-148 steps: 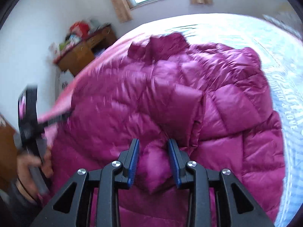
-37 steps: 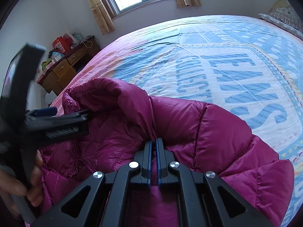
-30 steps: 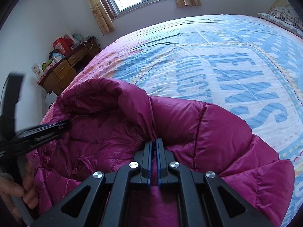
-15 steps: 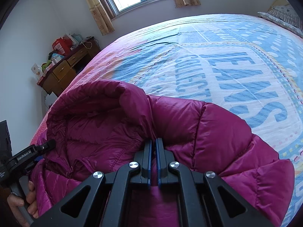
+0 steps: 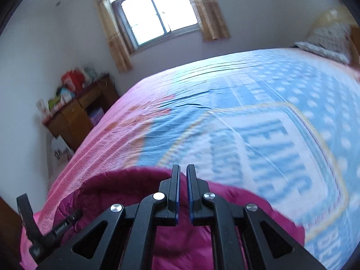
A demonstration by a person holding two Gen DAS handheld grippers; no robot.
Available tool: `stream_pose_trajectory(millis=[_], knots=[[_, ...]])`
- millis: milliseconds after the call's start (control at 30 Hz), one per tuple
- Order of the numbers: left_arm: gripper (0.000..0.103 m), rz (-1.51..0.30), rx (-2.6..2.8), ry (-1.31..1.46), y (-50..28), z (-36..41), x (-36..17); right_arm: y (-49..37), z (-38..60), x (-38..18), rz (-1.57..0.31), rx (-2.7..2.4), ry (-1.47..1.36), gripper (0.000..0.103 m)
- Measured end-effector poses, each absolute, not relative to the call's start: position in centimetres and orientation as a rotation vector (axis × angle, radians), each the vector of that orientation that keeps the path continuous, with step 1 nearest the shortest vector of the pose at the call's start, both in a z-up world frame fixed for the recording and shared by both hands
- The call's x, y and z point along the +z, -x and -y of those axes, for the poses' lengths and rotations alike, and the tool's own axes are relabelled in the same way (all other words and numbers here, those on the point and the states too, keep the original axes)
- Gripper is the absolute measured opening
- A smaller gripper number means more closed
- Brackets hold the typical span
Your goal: Fold large clothes
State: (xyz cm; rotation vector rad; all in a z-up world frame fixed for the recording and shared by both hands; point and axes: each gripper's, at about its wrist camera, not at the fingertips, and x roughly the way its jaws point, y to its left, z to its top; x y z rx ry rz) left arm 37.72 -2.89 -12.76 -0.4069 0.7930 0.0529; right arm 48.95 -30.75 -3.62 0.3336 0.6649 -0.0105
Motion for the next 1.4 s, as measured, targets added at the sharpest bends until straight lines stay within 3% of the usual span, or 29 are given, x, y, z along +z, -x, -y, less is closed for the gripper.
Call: stream_pose_trajectory(millis=[167, 333, 433, 600, 633, 667, 800, 867, 1033, 1200, 1400], knots=[[0.039, -0.78, 0.047, 0.444, -37.1, 2.2, -12.9, -54.7, 29.3, -6.4, -0.82, 0.023, -0.392, 0.005], [0.037, -0.767, 0.032, 0.499, -37.2, 1.5, -13.0, -51.7, 27.1, -11.6, -0.969, 0.114, -0.36, 0.006], [0.038, -0.762, 0.028, 0.499, -37.0, 1.5, -12.9, -49.3, 27.4, -12.7, -0.846, 0.149, -0.353, 0.005], [0.037, -0.714, 0.067, 0.472, -35.0, 0.6, -11.0, -49.5, 28.2, -12.9, -0.825, 0.152, -0.371, 0.005], [0.044, -0.675, 0.1, 0.427, -34.3, 0.7, -9.9, -49.5, 28.1, -12.9, -0.824, 0.151, -0.365, 0.005], [0.057, -0.624, 0.123, 0.363, -33.4, 1.2, -8.4, -49.6, 27.9, -13.0, -0.821, 0.149, -0.36, 0.005], [0.073, -0.556, 0.028, 0.162, -33.5, 5.3, -4.0, -49.3, 27.4, -12.8, -0.815, 0.139, -0.332, 0.005], [0.089, -0.57, -0.037, 0.036, -35.3, 9.0, -2.5, -49.3, 27.3, -12.8, -0.813, 0.137, -0.325, 0.005], [0.088, -0.707, 0.056, -0.059, -40.6, 12.3, -5.6, -49.1, 27.1, -12.7, -0.808, 0.135, -0.319, 0.005], [0.087, -0.917, 0.076, 0.068, -41.8, 7.9, -12.1, -48.9, 27.3, -12.7, -0.805, 0.156, -0.343, 0.005], [0.093, -0.894, 0.086, 0.085, -41.6, 7.4, -12.7, -49.0, 27.9, -12.8, -0.803, 0.174, -0.38, 0.005]])
